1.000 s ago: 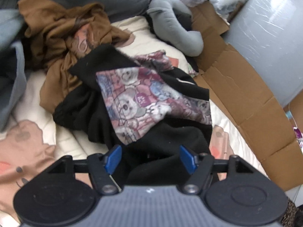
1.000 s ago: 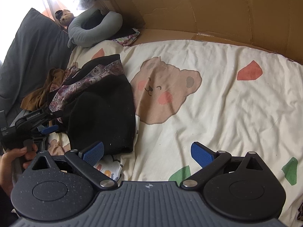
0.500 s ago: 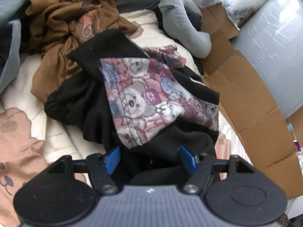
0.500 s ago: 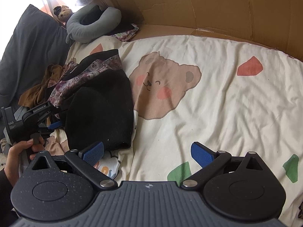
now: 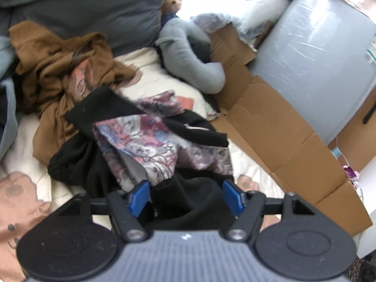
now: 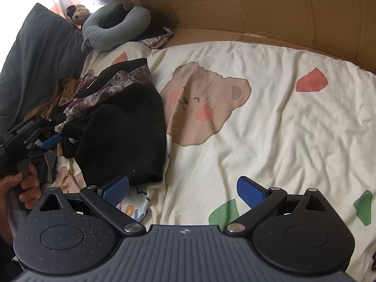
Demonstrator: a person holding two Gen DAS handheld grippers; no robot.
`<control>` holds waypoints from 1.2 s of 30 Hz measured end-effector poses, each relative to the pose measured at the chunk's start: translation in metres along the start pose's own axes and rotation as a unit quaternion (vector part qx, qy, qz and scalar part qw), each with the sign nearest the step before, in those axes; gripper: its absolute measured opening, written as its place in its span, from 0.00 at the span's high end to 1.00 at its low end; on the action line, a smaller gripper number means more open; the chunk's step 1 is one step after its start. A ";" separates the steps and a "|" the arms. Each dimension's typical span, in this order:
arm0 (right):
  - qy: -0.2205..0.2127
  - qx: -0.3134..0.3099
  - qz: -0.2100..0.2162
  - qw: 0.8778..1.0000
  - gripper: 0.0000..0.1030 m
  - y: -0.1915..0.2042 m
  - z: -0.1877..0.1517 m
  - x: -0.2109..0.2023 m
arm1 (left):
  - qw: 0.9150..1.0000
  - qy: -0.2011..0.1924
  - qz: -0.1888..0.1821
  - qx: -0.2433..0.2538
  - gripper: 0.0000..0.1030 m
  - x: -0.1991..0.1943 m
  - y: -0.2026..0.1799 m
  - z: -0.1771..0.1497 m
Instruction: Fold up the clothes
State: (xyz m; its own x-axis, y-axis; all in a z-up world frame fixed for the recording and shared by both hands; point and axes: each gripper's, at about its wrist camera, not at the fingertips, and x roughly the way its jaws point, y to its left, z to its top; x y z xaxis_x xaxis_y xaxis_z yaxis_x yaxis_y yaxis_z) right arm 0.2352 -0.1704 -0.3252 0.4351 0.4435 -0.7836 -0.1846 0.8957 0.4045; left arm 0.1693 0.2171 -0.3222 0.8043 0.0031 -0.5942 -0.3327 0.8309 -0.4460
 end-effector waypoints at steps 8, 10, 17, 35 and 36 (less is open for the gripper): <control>0.001 -0.002 0.002 1.000 0.02 0.002 -0.001 -0.001 | 0.999 -0.012 0.016 0.042 0.50 0.024 0.002 -0.004; 0.001 -0.002 0.002 1.000 0.02 0.001 -0.001 0.000 | 0.998 -0.014 0.019 0.059 0.55 0.027 0.002 -0.006; 0.003 -0.003 0.002 1.000 0.02 0.002 0.000 0.002 | 0.990 -0.030 0.014 0.135 0.60 0.016 -0.009 -0.015; 0.005 -0.005 0.003 1.000 0.02 0.005 0.000 0.004 | 0.986 -0.021 0.018 0.164 0.82 0.032 -0.006 -0.022; 0.005 -0.005 0.003 1.000 0.02 0.004 0.000 0.004 | 0.987 -0.019 0.018 0.160 0.86 0.033 -0.004 -0.022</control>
State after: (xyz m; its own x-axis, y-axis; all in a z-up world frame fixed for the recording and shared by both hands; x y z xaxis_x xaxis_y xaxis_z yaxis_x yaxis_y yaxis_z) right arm 0.2356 -0.1648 -0.3266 0.4256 0.4489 -0.7857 -0.1962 0.8934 0.4042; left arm 0.1860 0.2014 -0.3544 0.8152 0.0516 -0.5769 -0.1939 0.9629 -0.1879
